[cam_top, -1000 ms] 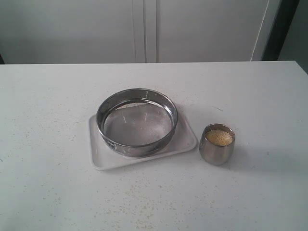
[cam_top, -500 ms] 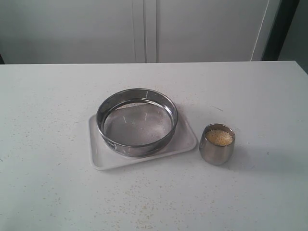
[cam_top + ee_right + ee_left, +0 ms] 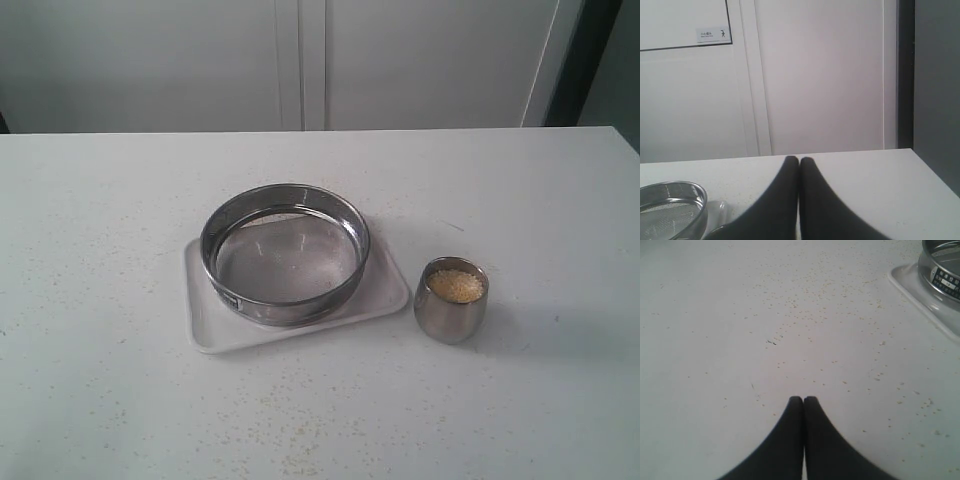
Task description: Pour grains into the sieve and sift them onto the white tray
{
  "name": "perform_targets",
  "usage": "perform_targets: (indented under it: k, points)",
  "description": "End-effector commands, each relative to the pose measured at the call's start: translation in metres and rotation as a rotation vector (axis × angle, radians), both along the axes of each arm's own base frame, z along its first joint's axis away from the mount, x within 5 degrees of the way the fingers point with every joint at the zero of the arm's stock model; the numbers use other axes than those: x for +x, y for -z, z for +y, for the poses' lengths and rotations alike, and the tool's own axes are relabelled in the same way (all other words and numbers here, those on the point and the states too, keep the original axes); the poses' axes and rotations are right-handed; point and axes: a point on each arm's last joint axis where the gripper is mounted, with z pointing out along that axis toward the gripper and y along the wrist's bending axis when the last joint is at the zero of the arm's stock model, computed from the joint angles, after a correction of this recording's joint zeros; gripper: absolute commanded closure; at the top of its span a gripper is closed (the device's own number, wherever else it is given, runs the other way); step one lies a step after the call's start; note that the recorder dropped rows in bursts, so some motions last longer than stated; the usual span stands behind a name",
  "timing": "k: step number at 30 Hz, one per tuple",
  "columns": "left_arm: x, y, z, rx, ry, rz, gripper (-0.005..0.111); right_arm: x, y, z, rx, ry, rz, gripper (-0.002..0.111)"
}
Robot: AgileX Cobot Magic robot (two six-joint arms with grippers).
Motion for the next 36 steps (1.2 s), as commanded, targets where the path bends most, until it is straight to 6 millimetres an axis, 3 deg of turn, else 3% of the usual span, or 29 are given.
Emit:
perform_targets:
  k: [1,30,36]
  points:
    - [0.0,0.001,-0.001,-0.011,0.007,-0.001,0.107,-0.001,-0.001,-0.001,-0.001,0.01,-0.032,0.108]
    - [0.0,0.001,-0.001,-0.011,0.007,-0.001,0.107,-0.002,-0.009,-0.002,-0.032,0.026,-0.122,0.108]
    - [0.0,0.001,-0.001,-0.011,0.007,-0.001,0.107,-0.003,-0.02,-0.002,-0.094,0.041,-0.147,0.108]
